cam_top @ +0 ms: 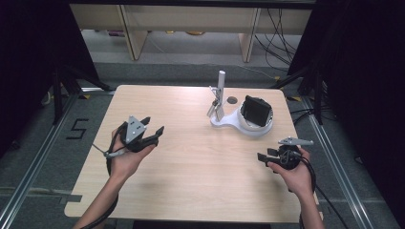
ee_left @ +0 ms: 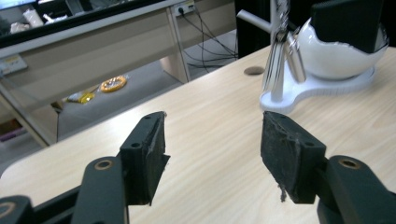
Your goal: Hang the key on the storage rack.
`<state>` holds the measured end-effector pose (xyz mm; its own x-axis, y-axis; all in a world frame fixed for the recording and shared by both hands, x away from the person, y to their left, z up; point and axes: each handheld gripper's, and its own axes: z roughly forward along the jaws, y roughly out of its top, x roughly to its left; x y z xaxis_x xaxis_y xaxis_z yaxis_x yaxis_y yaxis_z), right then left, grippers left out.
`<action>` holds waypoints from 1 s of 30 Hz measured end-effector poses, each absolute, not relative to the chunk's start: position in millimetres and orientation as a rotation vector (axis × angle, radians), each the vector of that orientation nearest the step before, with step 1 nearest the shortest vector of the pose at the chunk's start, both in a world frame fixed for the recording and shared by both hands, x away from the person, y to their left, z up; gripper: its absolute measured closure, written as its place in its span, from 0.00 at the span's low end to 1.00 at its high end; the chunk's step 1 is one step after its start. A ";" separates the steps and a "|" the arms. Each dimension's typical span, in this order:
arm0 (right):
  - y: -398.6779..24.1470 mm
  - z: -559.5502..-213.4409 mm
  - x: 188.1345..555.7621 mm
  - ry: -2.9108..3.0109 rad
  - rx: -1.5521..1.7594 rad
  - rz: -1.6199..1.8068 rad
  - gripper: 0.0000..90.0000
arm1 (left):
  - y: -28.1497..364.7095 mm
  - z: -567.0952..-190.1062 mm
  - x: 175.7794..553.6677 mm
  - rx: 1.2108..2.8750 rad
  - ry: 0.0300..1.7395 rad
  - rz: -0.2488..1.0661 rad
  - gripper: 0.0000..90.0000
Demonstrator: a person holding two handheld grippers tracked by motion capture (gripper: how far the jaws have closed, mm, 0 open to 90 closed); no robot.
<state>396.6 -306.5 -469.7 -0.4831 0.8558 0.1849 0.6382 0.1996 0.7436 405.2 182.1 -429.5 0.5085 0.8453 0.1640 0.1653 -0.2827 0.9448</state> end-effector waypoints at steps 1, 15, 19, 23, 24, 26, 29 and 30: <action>-305.7 -469.7 396.3 2.213 1.428 1.164 0.51 | 185.9 -432.5 403.5 1.747 0.859 0.863 0.43; -303.9 -470.7 395.5 2.216 1.414 1.151 0.51 | 239.1 -505.3 372.1 1.684 1.072 0.868 0.41; -303.0 -471.6 394.5 2.212 1.413 1.135 0.51 | 247.9 -518.3 369.8 1.655 1.108 0.865 0.40; -301.1 -473.6 393.4 2.210 1.459 1.157 0.51 | 250.3 -523.4 367.8 1.625 1.113 0.862 0.39; -301.2 -473.9 393.3 2.211 1.463 1.157 0.51 | 251.1 -523.6 368.3 1.616 1.095 0.873 0.39; -304.0 -474.4 394.4 2.217 1.417 1.136 0.51 | 252.0 -523.7 367.8 1.601 1.096 0.880 0.39; -304.7 -476.6 394.6 2.217 1.415 1.144 0.51 | 252.7 -523.8 367.5 1.593 1.094 0.878 0.39; -305.5 -475.5 393.8 2.241 1.425 1.141 0.51 | 252.7 -523.6 367.3 1.597 1.097 0.880 0.39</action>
<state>393.8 -305.5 -475.5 -0.4905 0.8503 0.1907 0.6544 0.2149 0.7250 367.3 252.7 -523.6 0.3323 0.9425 0.0367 0.2403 -0.1222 0.9630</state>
